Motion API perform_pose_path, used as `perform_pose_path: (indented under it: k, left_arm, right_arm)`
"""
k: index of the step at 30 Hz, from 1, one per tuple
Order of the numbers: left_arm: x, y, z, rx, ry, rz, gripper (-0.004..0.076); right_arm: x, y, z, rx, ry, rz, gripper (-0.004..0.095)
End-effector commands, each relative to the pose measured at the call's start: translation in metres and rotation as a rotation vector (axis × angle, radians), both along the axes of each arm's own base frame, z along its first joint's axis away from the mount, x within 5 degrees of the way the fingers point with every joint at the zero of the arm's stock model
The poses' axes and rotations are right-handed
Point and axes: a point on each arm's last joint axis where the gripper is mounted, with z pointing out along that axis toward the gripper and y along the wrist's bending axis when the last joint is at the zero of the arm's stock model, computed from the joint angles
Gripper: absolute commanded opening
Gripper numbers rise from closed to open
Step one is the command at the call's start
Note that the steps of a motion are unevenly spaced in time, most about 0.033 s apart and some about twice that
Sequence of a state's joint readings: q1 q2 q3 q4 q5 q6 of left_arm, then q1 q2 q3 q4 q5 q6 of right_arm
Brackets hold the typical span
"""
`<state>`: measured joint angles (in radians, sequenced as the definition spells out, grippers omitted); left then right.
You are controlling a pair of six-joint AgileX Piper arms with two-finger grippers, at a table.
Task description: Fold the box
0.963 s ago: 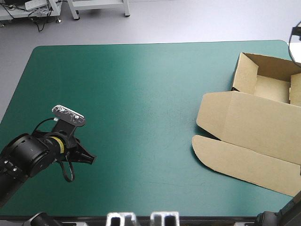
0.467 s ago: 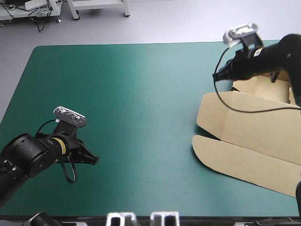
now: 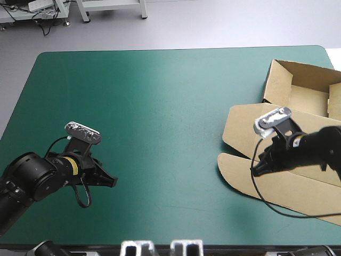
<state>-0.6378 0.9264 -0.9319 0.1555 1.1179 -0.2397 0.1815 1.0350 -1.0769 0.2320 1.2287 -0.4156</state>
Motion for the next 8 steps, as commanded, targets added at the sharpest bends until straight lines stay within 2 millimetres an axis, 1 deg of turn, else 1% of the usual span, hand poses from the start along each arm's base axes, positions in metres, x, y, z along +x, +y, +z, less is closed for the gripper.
perform_pose_path:
  k: [1, 3, 5, 8]
  left_arm:
    - [0.000, -0.004, 0.010, -0.071, -0.044, -0.009, -0.0003]
    - [-0.001, -0.006, 0.010, -0.087, -0.027, -0.022, -0.0003]
    - [-0.003, -0.008, 0.009, -0.101, -0.006, -0.044, -0.0004]
    - [-0.005, -0.010, 0.003, -0.114, 0.025, -0.059, -0.0004]
  right_arm:
    - [-0.026, -0.007, 0.005, -0.001, -0.124, -0.009, -0.0020]
    - [-0.040, -0.010, 0.000, 0.003, -0.136, -0.020, -0.0020]
    - [-0.051, -0.012, -0.004, 0.000, -0.146, -0.024, -0.0020]
    - [-0.063, -0.016, -0.012, -0.016, -0.160, -0.027, -0.0019]
